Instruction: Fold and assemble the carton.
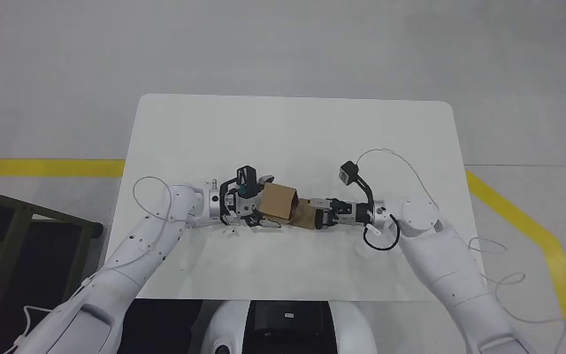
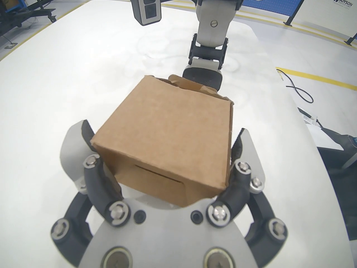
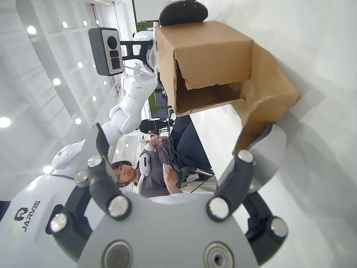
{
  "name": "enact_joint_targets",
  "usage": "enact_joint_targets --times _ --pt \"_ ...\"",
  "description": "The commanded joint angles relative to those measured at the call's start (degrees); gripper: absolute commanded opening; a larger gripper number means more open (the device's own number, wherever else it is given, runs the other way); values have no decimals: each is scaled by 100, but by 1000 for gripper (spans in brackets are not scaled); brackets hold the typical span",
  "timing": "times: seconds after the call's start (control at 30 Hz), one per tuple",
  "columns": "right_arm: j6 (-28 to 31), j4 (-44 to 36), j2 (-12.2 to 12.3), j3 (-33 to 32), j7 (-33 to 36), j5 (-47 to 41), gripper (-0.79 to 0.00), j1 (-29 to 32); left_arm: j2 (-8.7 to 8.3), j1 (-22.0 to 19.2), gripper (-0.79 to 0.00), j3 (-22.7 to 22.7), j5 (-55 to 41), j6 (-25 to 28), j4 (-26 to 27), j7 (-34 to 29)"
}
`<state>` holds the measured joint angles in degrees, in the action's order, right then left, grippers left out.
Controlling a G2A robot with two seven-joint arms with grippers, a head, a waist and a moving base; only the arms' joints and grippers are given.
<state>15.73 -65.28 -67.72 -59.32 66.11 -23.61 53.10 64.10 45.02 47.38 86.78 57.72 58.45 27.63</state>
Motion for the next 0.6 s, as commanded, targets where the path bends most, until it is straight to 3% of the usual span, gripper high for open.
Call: enact_joint_targets --times 0.0,0.23,0.57 --pt "5 47 1 -12 -29 2 0 -13 0 3 0 3 1 2 3 -4" --pt "-198 74 30 -4 -91 291 0 -5 -1 10 0 13 5 5 7 -7" --pt "-11 -14 -28 39 -121 -87 0 -42 -2 9 0 28 8 16 -1 -18"
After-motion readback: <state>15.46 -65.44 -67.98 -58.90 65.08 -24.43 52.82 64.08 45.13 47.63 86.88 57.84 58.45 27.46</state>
